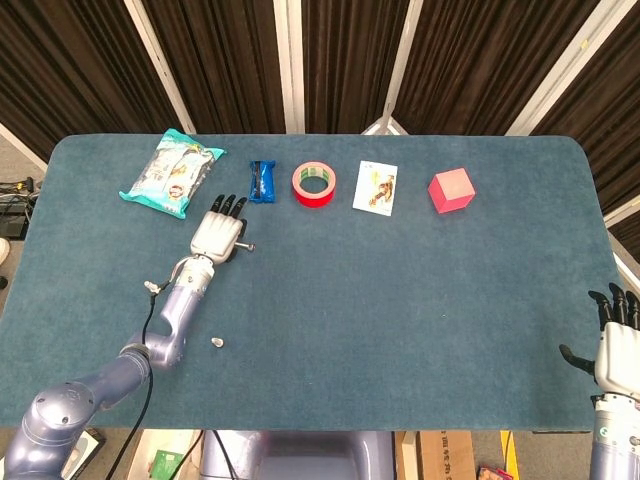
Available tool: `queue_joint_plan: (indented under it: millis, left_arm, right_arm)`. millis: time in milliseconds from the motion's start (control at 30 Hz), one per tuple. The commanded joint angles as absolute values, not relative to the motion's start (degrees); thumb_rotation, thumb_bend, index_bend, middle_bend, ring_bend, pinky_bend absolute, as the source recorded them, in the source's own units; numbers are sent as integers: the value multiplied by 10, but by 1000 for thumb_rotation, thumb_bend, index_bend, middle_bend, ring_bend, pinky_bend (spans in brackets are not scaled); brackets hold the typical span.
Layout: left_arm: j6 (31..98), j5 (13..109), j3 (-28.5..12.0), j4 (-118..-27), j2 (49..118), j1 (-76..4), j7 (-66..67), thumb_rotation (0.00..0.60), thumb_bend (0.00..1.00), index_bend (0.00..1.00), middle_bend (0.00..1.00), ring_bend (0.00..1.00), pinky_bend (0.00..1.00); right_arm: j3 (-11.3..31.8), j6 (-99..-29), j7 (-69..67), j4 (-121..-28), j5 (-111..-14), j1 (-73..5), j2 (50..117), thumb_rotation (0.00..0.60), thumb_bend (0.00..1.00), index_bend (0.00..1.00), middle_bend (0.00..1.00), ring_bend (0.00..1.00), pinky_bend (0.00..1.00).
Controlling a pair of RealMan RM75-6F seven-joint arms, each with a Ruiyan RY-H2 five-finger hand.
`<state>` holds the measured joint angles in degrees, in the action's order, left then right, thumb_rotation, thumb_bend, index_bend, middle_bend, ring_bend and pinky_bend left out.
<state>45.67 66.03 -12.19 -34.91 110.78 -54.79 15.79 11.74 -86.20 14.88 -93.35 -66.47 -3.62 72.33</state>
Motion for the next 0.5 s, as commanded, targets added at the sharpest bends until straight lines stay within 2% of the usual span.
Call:
queue_joint_plan:
  millis: [33,500]
  left_arm:
    - [458,670,-117,-340,1113,-548,152,600,436,516,45,0,0]
    - [464,689,-112,-320,1126,-546,153,600,461,540,50,0,0]
  right_arm:
    - [118,-863,148,-934,-665,-36,724,600,103,224,95,51,0]
    - [119,-865,141,-937,-665,-34,721,600,102,226,94,51,0]
